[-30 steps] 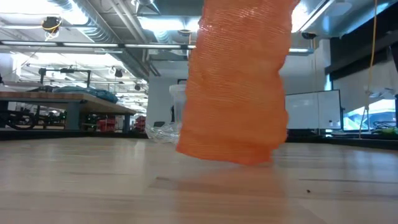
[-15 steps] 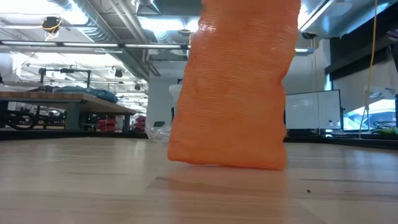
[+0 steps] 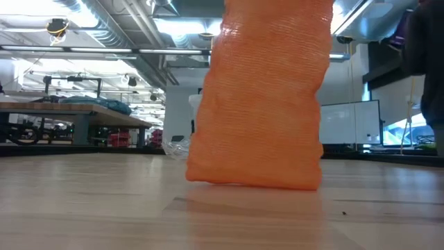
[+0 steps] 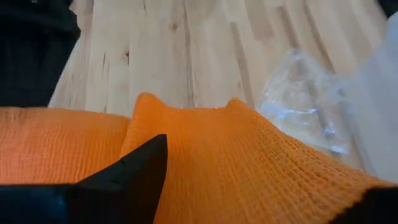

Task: Roll bandage
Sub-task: Roll the orange bandage

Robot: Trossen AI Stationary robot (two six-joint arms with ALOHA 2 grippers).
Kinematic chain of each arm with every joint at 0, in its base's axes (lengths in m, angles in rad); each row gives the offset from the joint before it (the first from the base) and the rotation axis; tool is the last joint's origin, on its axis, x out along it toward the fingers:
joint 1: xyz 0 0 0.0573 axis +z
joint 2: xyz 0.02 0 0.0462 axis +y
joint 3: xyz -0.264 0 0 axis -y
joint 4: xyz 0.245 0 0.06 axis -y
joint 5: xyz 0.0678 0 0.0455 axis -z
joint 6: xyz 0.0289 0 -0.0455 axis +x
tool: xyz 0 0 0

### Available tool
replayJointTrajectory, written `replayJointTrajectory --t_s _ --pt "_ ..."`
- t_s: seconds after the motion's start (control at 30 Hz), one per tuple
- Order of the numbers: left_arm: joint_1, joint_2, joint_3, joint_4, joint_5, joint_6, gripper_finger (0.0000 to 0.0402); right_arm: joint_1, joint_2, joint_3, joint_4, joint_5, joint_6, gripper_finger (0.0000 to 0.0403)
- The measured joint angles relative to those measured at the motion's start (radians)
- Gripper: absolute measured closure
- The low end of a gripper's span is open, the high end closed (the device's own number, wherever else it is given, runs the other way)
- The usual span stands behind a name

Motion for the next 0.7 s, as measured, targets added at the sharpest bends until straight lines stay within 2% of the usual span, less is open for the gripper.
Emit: replayJointTrajectory --t_s 0.23,0.53,0.7 --pt "0.004 0.0 0.0 -0.011 0.0 -0.043 0.0401 0.0 -0.029 0.0 0.009 0.009 -0.015 0.0134" --pt "0.004 -0.001 0.0 -0.029 -0.019 -0.043 0.04 0.006 -0.118 0.0 -0.038 -0.003 0.057 0.0134" --pt "0.006 -0.001 0.0 -0.029 -0.02 -0.05 0.0398 0.005 -0.184 0.0 -0.114 -0.091 0.143 0.0134"
